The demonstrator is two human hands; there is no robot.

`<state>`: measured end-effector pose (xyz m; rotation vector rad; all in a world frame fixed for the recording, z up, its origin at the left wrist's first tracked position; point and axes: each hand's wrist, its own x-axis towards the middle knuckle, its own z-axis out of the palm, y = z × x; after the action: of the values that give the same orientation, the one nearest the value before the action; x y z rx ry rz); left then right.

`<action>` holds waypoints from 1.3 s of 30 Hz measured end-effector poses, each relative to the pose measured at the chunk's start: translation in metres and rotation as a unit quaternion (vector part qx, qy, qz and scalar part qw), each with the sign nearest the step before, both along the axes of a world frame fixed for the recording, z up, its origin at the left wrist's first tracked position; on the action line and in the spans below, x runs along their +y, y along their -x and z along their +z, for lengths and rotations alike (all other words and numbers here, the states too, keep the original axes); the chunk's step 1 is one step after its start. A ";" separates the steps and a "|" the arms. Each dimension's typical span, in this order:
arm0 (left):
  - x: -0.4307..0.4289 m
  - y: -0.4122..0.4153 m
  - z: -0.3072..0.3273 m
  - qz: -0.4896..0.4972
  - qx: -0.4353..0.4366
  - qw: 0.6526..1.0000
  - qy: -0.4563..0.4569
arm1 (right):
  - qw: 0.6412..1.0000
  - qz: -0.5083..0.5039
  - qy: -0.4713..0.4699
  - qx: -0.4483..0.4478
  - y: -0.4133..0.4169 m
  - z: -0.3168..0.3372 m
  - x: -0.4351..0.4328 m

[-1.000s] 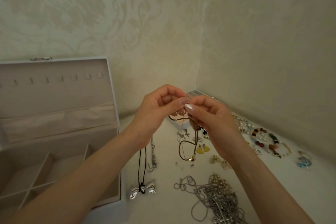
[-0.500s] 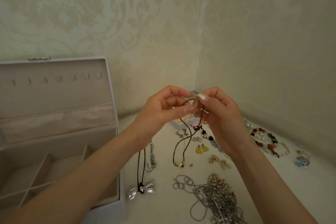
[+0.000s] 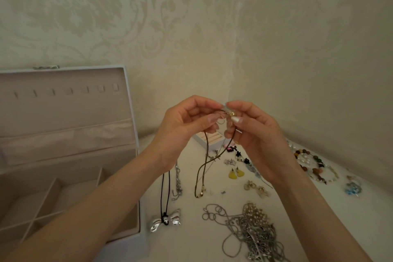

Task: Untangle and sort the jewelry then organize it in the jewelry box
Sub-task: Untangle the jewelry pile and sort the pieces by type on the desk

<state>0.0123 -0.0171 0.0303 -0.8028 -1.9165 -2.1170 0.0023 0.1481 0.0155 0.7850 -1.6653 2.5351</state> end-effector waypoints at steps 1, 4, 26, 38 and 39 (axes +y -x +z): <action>0.000 0.000 0.000 -0.001 0.001 1.000 -0.001 | 1.000 0.002 -0.007 0.001 -0.001 0.001 -0.001; -0.001 0.001 0.000 -0.003 0.004 1.000 -0.006 | 0.999 -0.009 -0.034 0.005 -0.004 0.003 -0.003; -0.006 0.003 0.002 0.004 -0.033 0.998 0.055 | 0.999 -0.014 -0.022 0.024 0.003 0.046 -0.014; -0.006 0.002 0.004 0.017 -0.050 0.996 0.071 | 0.998 0.007 -0.045 0.046 0.000 0.053 -0.013; -0.006 0.003 0.002 0.019 -0.064 0.994 0.089 | 0.998 -0.001 -0.041 0.045 0.000 0.054 -0.013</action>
<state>0.0093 -0.0226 0.0328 -0.6689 -2.1919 -2.0436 0.0024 0.1350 0.0699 0.8875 -1.7504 2.4050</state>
